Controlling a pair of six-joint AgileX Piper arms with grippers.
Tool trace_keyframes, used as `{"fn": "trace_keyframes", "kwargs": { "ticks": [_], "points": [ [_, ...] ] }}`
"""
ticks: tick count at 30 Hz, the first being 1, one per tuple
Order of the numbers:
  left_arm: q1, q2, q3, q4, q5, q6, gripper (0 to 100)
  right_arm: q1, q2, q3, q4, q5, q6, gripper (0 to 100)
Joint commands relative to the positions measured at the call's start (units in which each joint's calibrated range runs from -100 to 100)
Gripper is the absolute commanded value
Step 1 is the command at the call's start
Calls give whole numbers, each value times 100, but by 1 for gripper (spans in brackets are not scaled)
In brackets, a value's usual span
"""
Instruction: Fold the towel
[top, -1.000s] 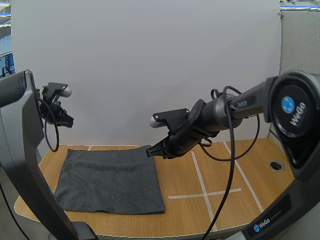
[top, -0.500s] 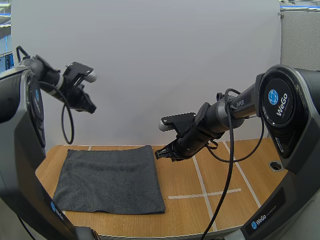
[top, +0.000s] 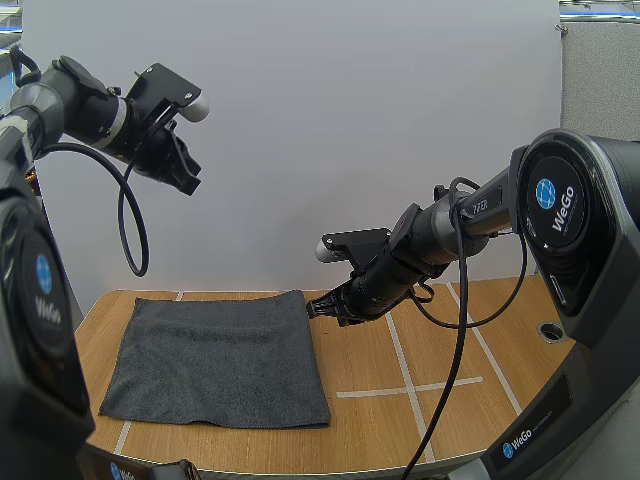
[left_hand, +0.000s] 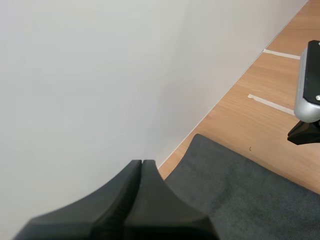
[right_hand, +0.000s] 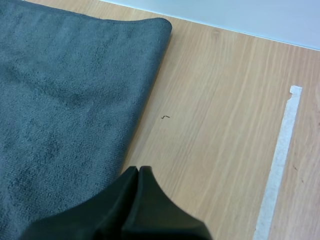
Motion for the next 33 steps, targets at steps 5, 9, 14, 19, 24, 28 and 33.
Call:
{"fn": "trace_keyframes", "kwargs": {
  "ticks": [5,9,14,19,24,28,33],
  "points": [
    [-91,-454,-27,-114,31,-54,0,-22,-33,-29,12,29,-50,0],
    [-91,-454,-27,-114,31,-54,0,-22,-33,-29,72,14,-50,0],
    [-64,-455,-27,-87,31,-1875,0,-22,-33,-29,287,-495,-87,0],
    [63,-585,33,119,170,-2782,0,-22,150,-75,931,-518,-745,0],
    [218,-1211,594,-99,170,-2887,0,-22,794,-502,1188,109,-938,0],
    [359,-1769,1199,-99,170,-2896,0,-22,1230,-736,1188,298,-979,0],
    [573,-2500,1800,-75,170,-2933,0,-22,1469,-797,1214,264,-1128,26]
  ]
}}
